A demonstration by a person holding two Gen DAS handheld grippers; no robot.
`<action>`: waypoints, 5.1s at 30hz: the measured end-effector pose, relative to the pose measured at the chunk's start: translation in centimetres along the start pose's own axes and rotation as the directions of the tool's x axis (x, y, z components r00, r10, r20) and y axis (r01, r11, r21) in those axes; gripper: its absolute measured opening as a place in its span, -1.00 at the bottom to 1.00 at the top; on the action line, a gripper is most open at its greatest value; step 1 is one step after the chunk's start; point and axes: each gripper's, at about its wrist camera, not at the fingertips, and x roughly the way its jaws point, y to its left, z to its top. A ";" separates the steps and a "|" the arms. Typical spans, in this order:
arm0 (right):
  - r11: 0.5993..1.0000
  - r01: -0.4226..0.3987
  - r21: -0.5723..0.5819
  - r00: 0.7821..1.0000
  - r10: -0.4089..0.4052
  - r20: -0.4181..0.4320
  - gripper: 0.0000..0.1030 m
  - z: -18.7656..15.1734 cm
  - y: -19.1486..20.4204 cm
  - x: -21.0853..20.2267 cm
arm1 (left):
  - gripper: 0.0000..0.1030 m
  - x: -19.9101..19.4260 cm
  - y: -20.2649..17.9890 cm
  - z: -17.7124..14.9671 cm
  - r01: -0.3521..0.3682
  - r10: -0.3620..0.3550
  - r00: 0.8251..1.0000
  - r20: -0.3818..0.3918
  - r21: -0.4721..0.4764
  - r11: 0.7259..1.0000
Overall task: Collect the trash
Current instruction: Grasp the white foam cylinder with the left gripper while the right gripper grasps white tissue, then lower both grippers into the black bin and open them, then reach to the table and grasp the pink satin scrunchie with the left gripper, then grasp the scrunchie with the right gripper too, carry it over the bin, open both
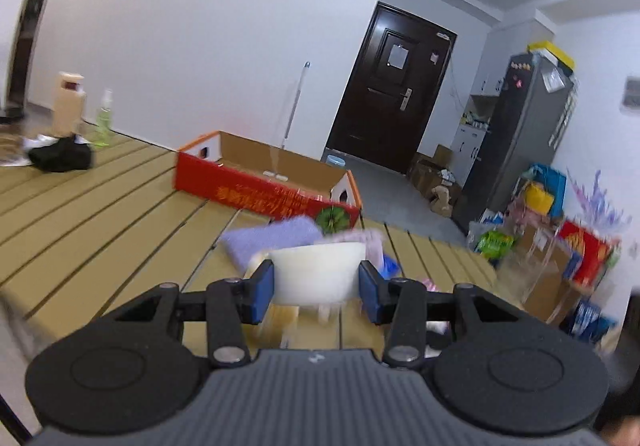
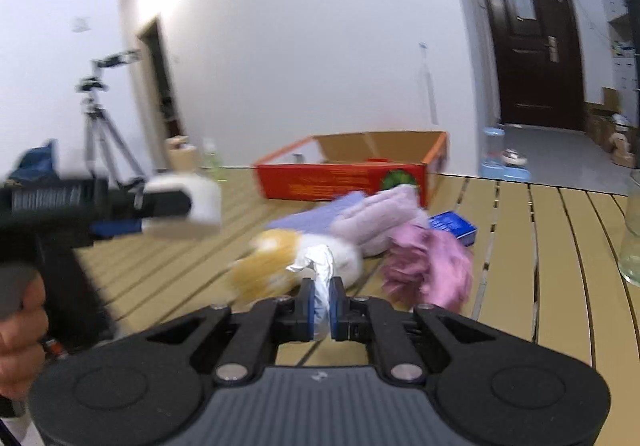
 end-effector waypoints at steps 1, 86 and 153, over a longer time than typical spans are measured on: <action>1.000 -0.027 -0.006 1.000 0.027 -0.005 -0.87 -1.0 0.8 -1.8 | -0.13 -2.3 -0.2 -1.5 -0.011 0.011 1.000 -0.013 0.002 1.000; 0.999 0.050 0.006 0.998 -0.051 0.039 0.49 -8.0 1.8 -17.1 | 1.00 -15.0 -6.9 -14.3 -0.164 0.164 0.986 0.016 0.063 0.984; 0.972 -0.117 0.205 0.992 0.125 -0.023 -0.93 -2.0 -5.8 0.5 | -0.79 4.7 -2.1 -4.4 0.113 -0.122 0.985 -0.123 -0.073 0.991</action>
